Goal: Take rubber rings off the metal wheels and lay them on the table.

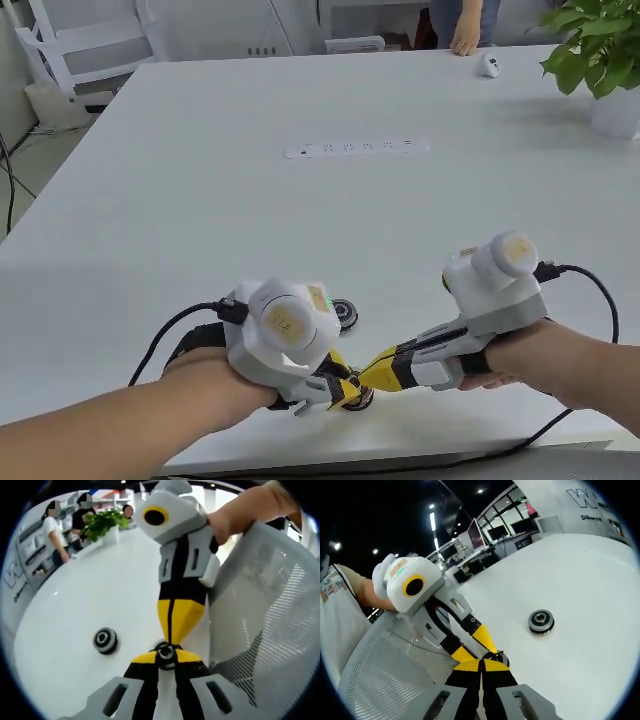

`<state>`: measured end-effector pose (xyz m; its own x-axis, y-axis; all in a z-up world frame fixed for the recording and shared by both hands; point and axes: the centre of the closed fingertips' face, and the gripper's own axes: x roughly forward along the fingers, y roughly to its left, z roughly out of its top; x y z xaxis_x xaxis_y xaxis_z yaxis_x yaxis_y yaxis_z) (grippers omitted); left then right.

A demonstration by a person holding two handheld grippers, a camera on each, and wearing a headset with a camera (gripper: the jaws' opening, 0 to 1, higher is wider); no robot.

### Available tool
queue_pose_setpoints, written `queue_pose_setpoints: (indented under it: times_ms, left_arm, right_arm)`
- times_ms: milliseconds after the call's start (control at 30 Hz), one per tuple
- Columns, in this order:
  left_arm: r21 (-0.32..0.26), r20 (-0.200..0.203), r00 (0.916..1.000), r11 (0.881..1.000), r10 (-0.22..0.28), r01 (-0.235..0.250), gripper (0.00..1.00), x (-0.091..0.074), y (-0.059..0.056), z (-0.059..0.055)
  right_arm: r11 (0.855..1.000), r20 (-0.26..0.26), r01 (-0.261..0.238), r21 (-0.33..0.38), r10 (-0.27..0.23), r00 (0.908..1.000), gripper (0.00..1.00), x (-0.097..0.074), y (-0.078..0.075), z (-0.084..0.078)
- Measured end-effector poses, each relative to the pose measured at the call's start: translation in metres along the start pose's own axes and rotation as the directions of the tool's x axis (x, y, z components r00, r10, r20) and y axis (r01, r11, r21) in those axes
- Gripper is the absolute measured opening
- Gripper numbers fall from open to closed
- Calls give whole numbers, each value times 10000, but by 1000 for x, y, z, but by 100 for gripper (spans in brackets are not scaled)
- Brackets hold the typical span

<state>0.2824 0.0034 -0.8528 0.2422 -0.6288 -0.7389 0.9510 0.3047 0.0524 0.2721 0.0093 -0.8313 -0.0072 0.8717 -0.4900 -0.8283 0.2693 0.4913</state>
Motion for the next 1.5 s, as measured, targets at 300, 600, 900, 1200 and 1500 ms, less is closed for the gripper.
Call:
queue_pose_setpoints:
  times_ms: [300,600,900,1200,1500]
  left_arm:
    - [8,41,10000,10000,-5,5,11,0,0,0]
    - [22,51,10000,10000,19,-19,12,0,0,1]
    - [130,91,9999,9999,-61,60,12,0,0,2]
    - [62,31,9999,9999,-145,145,16,-3,2,1]
    - [-457,540,9982,9986,-256,281,22,-17,3,8]
  right_arm:
    - [9988,353,-264,418,250,9991,0,-2,2,3]
    - [9988,-184,404,-263,-409,9990,0,-2,-11,-5]
    - [9971,-367,578,-489,-596,9976,0,-2,-13,-8]
    - [9963,-347,682,-519,-701,9969,0,-3,-16,-8]
    - [9967,-265,680,-446,-693,9972,0,-3,-18,-6]
